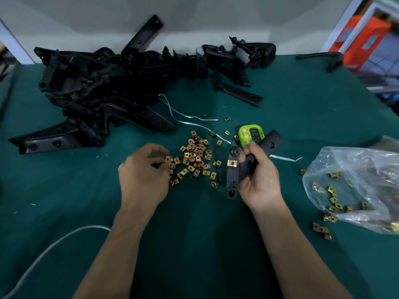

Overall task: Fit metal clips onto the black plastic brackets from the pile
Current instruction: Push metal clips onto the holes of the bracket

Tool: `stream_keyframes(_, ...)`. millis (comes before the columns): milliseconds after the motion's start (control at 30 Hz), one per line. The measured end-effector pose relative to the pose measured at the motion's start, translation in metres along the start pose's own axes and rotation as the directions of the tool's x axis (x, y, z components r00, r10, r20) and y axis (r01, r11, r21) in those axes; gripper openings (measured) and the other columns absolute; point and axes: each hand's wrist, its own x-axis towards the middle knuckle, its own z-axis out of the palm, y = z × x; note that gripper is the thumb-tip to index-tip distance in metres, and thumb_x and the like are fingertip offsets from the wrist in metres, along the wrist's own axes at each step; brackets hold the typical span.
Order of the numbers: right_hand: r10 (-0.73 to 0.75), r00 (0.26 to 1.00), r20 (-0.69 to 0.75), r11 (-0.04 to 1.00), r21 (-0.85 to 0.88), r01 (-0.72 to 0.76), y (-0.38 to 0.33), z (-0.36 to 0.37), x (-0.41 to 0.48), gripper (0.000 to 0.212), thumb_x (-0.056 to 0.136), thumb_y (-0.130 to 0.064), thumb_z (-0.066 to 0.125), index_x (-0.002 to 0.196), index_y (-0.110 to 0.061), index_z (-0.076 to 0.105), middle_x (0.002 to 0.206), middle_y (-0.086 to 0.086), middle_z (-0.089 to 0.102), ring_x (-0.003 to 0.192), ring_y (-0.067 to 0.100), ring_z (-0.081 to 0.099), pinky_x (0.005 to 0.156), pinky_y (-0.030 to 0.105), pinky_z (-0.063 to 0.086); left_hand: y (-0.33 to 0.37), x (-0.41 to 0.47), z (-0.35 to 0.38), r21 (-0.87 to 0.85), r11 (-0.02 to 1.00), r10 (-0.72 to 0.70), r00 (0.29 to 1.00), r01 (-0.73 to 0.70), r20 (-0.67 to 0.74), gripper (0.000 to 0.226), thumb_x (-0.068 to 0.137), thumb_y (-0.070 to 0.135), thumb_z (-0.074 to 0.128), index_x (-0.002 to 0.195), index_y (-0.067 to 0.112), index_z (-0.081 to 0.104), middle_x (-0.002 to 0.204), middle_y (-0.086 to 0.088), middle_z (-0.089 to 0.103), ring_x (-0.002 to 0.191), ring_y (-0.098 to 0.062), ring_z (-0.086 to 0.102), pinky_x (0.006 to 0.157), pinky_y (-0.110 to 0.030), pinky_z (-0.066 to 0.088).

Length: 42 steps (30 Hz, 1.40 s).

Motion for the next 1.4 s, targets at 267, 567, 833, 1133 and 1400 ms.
stream_keyframes(267,0.004,1.000,-0.019,0.999,-0.043,-0.005,-0.001,0.003,-0.002,0.029,0.097,-0.020,0.060,0.068,-0.016,0.056,0.063,0.003,0.048,0.058,0.016,0.050,0.064,0.029,0.046,0.001,-0.006,0.017,0.243,0.936,0.248,0.967,-0.253,0.053,0.031,0.081,0.012,0.079,0.106,0.029,0.076,0.119,0.003,0.071,0.109,-0.022,0.062,0.091,-0.027,0.043)
stream_keyframes(567,0.008,1.000,-0.009,1.000,-0.025,-0.008,0.000,0.007,-0.003,0.022,0.095,-0.017,0.061,0.076,-0.013,0.050,0.066,0.005,0.044,0.058,0.018,0.048,0.068,0.031,0.045,0.010,-0.015,0.032,0.374,0.811,0.384,0.892,-0.450,0.239,0.020,0.075,0.028,0.087,0.094,0.031,0.082,0.121,0.008,0.074,0.117,-0.021,0.060,0.091,-0.040,0.042)
stream_keyframes(833,0.009,1.000,0.012,0.998,-0.065,-0.008,0.000,0.007,-0.003,0.025,0.097,-0.019,0.058,0.074,-0.013,0.051,0.063,0.005,0.046,0.056,0.018,0.050,0.059,0.028,0.050,0.009,-0.018,0.038,0.323,0.790,0.486,0.854,-0.521,0.188,0.016,0.074,0.017,0.085,0.087,0.025,0.081,0.112,0.008,0.076,0.112,-0.020,0.061,0.092,-0.033,0.034)
stream_keyframes(1133,0.005,1.000,0.028,0.998,-0.064,-0.003,0.001,0.007,-0.002,0.026,0.095,-0.019,0.059,0.071,-0.012,0.053,0.061,0.006,0.048,0.054,0.018,0.051,0.059,0.027,0.051,0.016,-0.017,0.049,0.288,0.780,0.491,0.828,-0.556,0.270,0.010,0.079,0.018,0.083,0.087,0.023,0.079,0.116,0.004,0.075,0.118,-0.026,0.060,0.096,-0.037,0.037)
stream_keyframes(1400,-0.016,1.000,0.022,0.999,-0.045,0.017,0.001,0.007,-0.004,0.028,0.097,-0.016,0.058,0.070,-0.012,0.054,0.060,0.005,0.049,0.053,0.017,0.052,0.058,0.026,0.052,0.017,-0.026,0.047,0.221,0.817,0.500,0.846,-0.532,0.187,0.002,0.085,0.023,0.079,0.087,0.024,0.080,0.096,0.008,0.078,0.095,-0.015,0.068,0.087,-0.026,0.038)
